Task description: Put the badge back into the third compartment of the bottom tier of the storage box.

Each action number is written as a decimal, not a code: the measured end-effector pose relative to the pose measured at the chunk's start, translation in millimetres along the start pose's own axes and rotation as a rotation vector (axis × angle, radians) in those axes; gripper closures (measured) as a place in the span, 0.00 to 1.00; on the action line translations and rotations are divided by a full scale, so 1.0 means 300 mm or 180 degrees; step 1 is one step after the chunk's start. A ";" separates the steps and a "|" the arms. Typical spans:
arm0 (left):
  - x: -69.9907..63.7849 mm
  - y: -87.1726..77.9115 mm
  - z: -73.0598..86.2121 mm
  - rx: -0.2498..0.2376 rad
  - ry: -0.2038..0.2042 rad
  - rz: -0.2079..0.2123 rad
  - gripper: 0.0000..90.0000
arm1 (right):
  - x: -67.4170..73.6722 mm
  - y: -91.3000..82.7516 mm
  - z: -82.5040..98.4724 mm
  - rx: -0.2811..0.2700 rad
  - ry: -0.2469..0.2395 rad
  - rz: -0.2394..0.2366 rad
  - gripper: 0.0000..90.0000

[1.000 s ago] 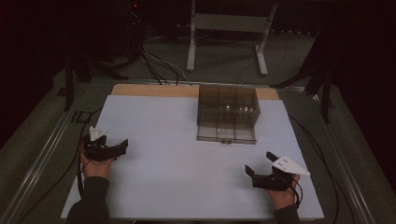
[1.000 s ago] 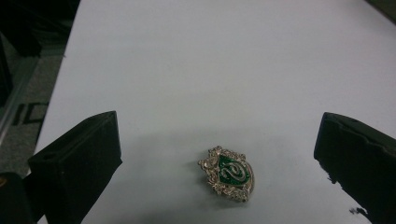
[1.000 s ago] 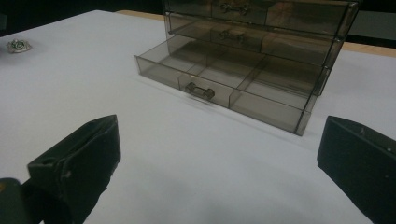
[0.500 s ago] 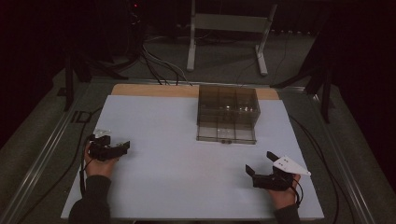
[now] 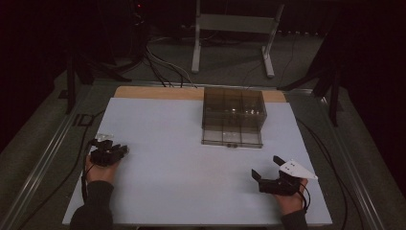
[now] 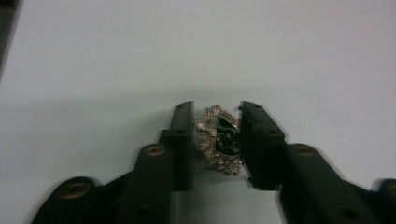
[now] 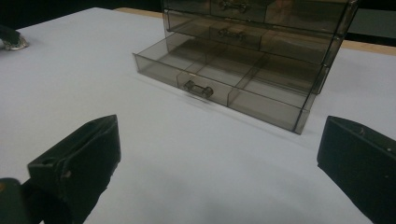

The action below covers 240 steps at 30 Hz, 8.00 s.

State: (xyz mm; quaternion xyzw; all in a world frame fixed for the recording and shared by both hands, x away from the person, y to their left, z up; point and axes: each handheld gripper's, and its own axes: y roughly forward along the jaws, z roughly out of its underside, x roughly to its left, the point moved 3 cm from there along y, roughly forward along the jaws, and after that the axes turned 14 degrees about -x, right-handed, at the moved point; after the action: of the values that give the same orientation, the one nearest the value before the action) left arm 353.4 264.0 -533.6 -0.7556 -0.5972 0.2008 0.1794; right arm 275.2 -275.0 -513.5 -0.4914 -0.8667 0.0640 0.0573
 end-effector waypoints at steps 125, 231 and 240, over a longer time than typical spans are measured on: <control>-0.508 0.041 -0.289 -0.0615 0.0174 0.1277 0.98 | 0.008 0.013 0.009 0.0087 0.0004 -0.0119 0.00; -0.917 0.338 -0.425 -0.0607 0.0360 0.1809 0.98 | 0.016 0.027 0.009 0.0100 -0.0032 -0.0208 0.00; -0.952 0.349 -0.429 -0.0636 0.0359 0.1880 0.98 | 0.021 0.026 0.009 0.0098 -0.0040 -0.0220 0.00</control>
State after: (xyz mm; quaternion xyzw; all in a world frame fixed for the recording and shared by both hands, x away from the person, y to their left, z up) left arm 448.1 -41.5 -451.5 -0.9201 -0.3579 0.1423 0.0711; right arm 278.2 -265.9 -517.2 -0.4598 -0.8824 0.0783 0.0616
